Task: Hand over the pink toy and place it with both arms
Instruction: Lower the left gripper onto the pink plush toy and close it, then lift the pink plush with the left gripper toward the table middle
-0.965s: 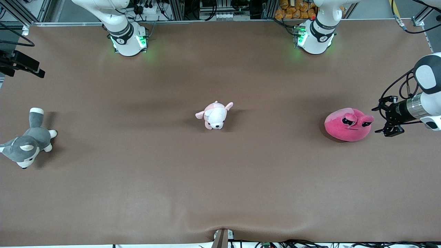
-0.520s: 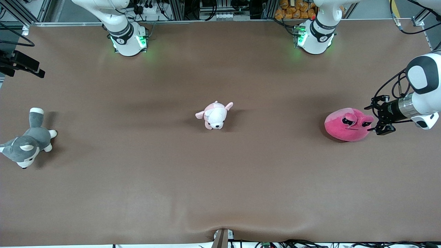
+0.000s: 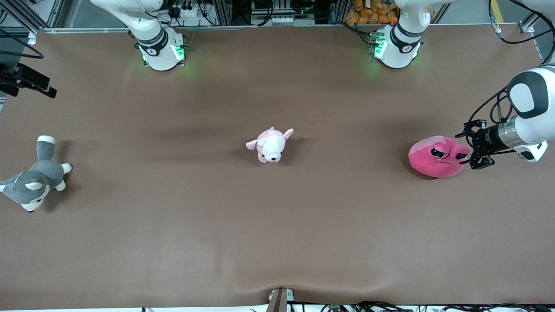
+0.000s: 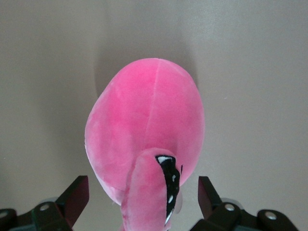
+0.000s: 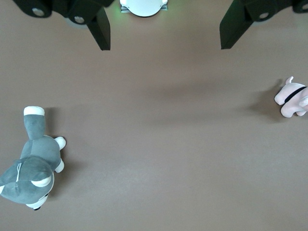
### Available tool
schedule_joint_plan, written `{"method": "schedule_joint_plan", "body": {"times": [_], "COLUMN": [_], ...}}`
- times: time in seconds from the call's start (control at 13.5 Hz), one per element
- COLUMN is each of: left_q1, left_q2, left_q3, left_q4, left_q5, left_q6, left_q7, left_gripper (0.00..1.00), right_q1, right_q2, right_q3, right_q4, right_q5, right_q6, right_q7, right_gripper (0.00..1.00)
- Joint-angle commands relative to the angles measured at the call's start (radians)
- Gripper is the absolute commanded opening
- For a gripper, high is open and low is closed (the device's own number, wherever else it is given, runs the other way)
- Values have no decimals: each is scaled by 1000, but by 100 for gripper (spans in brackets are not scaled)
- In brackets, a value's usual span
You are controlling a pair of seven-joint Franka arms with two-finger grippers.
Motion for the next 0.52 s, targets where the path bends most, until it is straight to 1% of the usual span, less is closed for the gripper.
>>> {"method": "schedule_joint_plan", "body": {"times": [0.0, 0.22, 0.3, 0.45], "left_q1": [5, 5, 5, 5], "left_q2": [-8, -7, -7, -11], "left_q3": [-5, -5, -5, -5], "left_q4": [-16, -13, -10, -2], "left_q5": [-17, -17, -17, -17], "left_q6": [17, 17, 15, 9], "left_q7": [-14, -14, -14, -14], "left_gripper": [90, 65, 53, 24], "right_q1": [-23, -23, -23, -23], "right_q2": [3, 3, 3, 3], "right_q3": [14, 14, 14, 14], "right_q4": [6, 6, 6, 6], "right_q5": [15, 15, 15, 15], "right_q6": [-7, -7, -7, -7], "right_q7": [5, 5, 5, 5], "right_gripper": [100, 100, 100, 100]}}
